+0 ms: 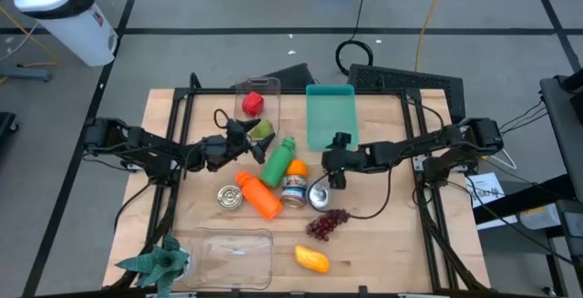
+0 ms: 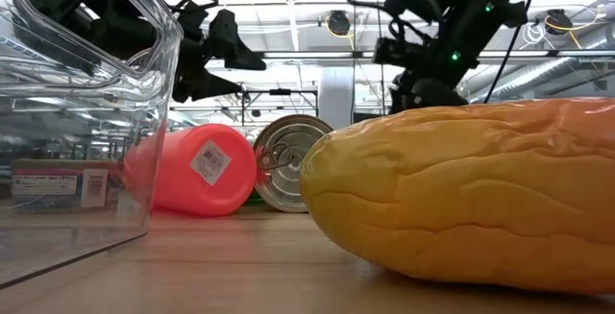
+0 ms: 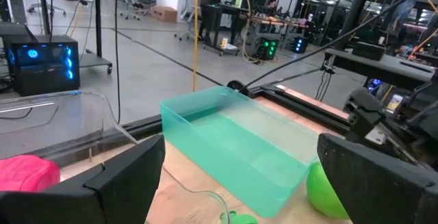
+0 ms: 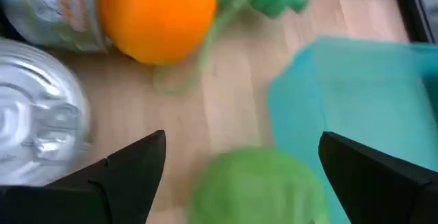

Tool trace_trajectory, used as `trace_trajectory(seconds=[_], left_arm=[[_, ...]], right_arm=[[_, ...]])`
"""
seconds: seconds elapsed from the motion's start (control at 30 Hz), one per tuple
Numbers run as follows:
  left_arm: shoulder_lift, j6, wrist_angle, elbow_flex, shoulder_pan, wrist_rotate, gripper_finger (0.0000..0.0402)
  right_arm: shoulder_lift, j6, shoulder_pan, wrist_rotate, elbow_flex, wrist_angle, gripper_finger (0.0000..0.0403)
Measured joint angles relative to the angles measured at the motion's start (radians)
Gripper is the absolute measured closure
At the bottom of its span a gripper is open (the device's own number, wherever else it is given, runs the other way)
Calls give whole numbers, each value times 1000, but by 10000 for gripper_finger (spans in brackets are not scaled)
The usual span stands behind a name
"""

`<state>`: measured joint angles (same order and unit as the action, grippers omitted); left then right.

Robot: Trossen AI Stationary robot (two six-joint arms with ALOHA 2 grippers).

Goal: Pick & Place Food Item
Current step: Put the green apple into the top transparent bin

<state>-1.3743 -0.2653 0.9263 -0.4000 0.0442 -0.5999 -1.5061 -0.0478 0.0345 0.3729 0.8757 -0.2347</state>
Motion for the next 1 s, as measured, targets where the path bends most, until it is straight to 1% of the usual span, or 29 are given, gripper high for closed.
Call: trace_trajectory(seconds=[0.07, 0.3, 0.5, 0.67, 0.87, 1.0], left_arm=[[0, 0, 0, 0, 0, 0, 9], [0, -5, -4, 0, 0, 3, 9], [0, -5, -4, 0, 0, 24, 9], [0, -5, -12, 0, 0, 24, 9], [0, -5, -13, 0, 0, 24, 9], [0, -5, -13, 0, 0, 24, 9]], right_arm=[[-2, 6, -9, 16, -1, -45, 39], [5, 26, -19, 12, -1, -135, 39], [69, 122, 11, -155, 2, -261, 39], [142, 171, 59, -264, -2, -332, 39], [231, 211, 113, -271, -1, -322, 39], [234, 246, 137, -269, -3, -309, 39]])
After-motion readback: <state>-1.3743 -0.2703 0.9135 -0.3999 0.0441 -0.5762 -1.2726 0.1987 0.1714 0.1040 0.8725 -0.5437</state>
